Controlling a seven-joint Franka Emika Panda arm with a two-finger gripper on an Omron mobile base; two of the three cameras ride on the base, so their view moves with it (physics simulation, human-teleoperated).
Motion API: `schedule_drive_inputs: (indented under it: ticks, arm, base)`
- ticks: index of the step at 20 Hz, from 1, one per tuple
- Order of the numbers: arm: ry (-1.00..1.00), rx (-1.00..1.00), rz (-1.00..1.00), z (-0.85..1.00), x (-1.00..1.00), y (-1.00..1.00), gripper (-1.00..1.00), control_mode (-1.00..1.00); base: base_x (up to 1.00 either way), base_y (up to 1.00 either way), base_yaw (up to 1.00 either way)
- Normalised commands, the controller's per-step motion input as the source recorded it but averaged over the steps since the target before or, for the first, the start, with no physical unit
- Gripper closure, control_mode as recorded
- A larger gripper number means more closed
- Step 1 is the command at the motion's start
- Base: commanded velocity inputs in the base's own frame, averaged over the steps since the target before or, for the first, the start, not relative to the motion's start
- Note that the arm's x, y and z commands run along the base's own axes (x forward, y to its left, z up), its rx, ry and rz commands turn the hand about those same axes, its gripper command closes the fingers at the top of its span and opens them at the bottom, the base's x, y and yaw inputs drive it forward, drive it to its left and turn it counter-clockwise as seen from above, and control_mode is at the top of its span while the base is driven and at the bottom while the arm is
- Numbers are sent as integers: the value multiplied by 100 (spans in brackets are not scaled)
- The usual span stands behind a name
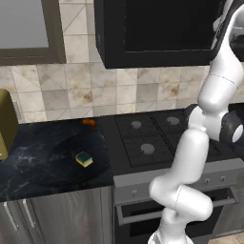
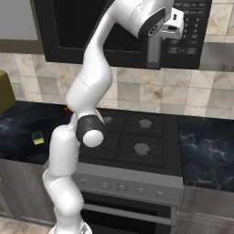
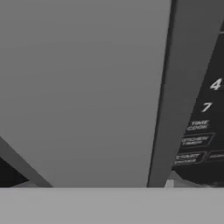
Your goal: Place the sponge inside the microwave to prepare for sanitizing.
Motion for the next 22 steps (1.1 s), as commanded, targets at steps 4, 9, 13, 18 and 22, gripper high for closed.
schedule_drive_inputs:
  ticks: [4,9,13,18,22]
  arm:
    - [-20,-1,-9,0,-84,39,100,-100]
    - [-17,0,-8,-2,-98,32,100,-100]
    - [-13,-8,-14,0,-88,41,100,-100]
    - [-7,-24,-23,-1,-67,62,100,-100]
    - [0,-36,-38,-2,-33,71,100,-100]
  base:
    - [0,0,0]
    - [0,0,0]
    - [0,0,0]
    - [0,0,0]
    - [0,0,0]
